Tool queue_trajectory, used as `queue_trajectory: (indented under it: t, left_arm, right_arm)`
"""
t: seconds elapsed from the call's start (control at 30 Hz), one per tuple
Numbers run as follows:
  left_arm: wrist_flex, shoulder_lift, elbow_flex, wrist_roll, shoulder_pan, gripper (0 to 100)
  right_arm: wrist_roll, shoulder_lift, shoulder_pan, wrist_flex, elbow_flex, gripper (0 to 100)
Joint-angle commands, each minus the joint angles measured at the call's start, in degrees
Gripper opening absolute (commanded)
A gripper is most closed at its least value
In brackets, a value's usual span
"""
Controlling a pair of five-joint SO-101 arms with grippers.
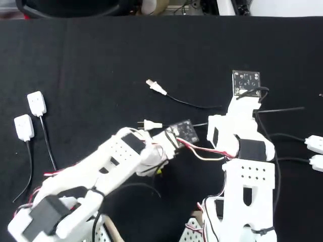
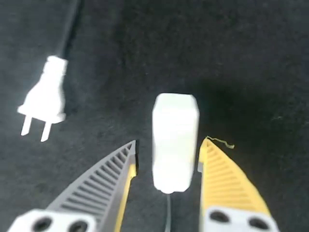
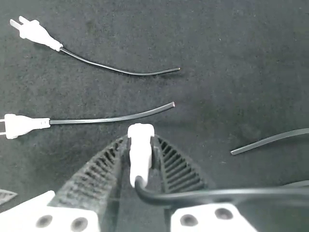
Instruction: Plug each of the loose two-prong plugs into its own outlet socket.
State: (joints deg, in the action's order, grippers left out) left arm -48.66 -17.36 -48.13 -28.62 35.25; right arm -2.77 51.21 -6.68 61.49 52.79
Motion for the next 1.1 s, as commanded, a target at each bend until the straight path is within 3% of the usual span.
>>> queue_trajectory:
  t: [0.0,0.2,0.33,0.5,0.67,0.9,1.07]
  left_arm:
    - [-1.1,-5.8,1.2,-3.3,-3.8,21]
    - [8.6,-5.2,-4.0,-4.7,-8.6,21]
    - [8.1,-5.8,-3.9,-4.6,-9.5,21]
    - [1.5,-11.3,-2.9,-4.6,-9.2,21]
    - [-3.7,-26.9,-6.8,-2.1,-10.6,21]
    - [-4.0,-54.9,-19.6,6.1,-25.1,21]
    - [-4.0,-69.7,-29.8,7.7,-32.0,21]
  right_arm:
    - [-0.3,-0.2,-0.6,-0.9,-0.7,1.1]
    - [-0.3,-0.2,-0.6,-0.9,-0.6,1.1]
    - [-0.3,-0.1,-0.6,-1.0,-0.1,1.1]
    - [-0.5,-0.1,-0.5,-1.0,0.0,1.1]
    - [-4.6,0.0,3.2,-0.9,2.3,1.1]
    - [-11.7,0.2,15.7,-0.9,8.3,1.1]
    - [-12.0,0.0,24.7,-1.1,11.5,1.1]
